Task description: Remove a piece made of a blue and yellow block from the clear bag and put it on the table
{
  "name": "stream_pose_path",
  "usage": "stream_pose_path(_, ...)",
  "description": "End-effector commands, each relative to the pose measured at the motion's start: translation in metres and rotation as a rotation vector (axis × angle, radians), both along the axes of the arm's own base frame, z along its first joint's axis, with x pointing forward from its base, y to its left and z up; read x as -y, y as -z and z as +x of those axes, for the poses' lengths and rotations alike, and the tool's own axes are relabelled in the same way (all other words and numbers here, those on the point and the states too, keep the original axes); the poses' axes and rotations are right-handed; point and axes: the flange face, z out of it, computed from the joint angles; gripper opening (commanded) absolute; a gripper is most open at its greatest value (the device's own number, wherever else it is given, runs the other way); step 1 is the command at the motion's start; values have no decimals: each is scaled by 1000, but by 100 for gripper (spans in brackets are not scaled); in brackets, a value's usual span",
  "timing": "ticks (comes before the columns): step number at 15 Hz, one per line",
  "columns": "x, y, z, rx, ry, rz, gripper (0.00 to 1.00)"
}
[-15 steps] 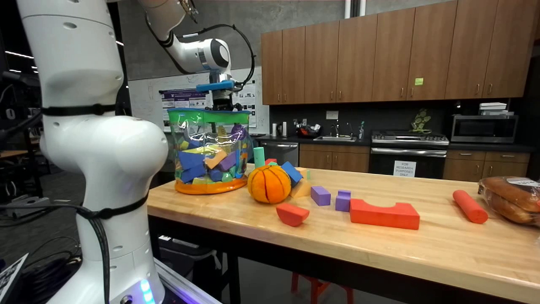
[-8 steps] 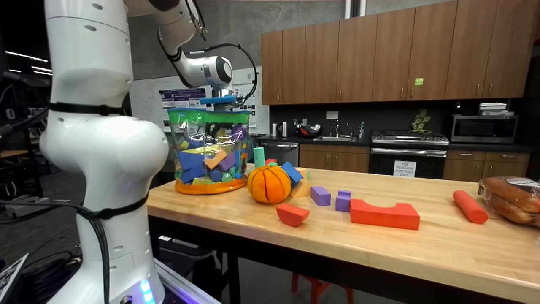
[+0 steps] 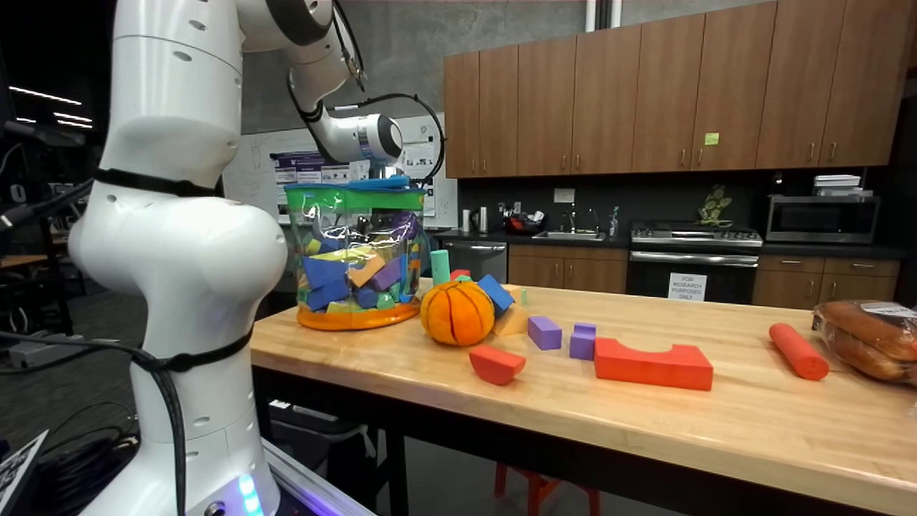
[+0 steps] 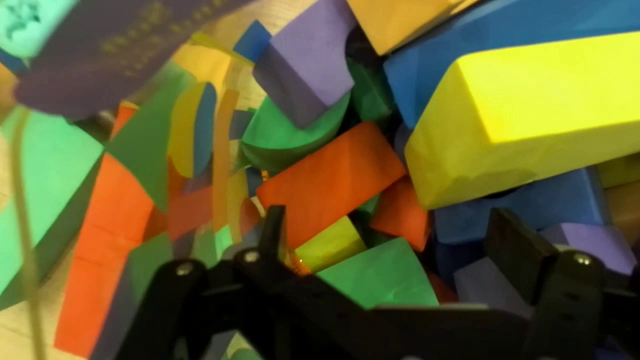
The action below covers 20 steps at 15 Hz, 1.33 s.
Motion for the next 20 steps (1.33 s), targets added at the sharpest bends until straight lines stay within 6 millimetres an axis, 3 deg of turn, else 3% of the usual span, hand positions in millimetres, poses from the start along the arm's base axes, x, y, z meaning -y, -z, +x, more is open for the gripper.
stream_pose_path(1,14,-16,8,42,50,-23,100)
stream_pose_path(8,32,-1,24,43,95,-34,100)
stream_pose_path(20,24,31,29,-56,79,-103,100)
